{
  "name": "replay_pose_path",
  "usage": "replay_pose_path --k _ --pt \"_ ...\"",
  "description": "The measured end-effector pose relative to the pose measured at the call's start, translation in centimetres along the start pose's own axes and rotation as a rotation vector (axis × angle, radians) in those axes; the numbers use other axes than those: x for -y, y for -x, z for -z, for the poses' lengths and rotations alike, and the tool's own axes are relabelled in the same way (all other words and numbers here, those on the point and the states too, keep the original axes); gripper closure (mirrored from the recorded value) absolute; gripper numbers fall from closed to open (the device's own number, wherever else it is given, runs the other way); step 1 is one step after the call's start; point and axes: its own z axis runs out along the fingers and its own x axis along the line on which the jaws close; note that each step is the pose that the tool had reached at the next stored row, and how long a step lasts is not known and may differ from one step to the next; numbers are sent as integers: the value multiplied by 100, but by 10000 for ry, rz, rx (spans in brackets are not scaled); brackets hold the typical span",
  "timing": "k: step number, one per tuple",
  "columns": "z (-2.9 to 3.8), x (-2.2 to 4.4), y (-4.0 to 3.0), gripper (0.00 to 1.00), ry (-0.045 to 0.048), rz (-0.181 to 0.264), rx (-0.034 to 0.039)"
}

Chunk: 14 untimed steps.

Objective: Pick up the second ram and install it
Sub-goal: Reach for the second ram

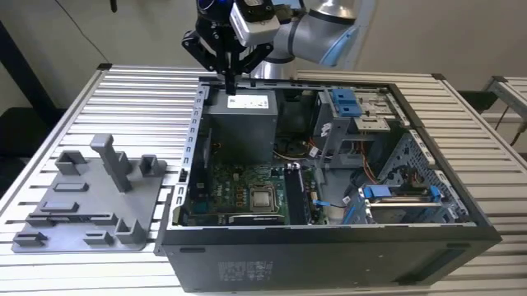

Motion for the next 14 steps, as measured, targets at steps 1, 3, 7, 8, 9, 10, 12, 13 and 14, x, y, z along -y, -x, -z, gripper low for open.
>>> replay_pose_path --k 1,3,7,8,9,10,12,13,14 --pt "0 1 -14 89 0 2 0" --pt "1 3 -44 89 0 10 -1" --pt "3 8 -119 89 0 34 -2" --pt "3 10 -139 89 1 39 -2" --pt "3 11 -158 89 1 45 -2" --pt "4 13 -181 89 1 55 -3" --pt "5 15 -223 89 2 87 -4" --pt "5 17 -244 89 2 110 -5" --pt "5 18 -265 89 2 136 -7"
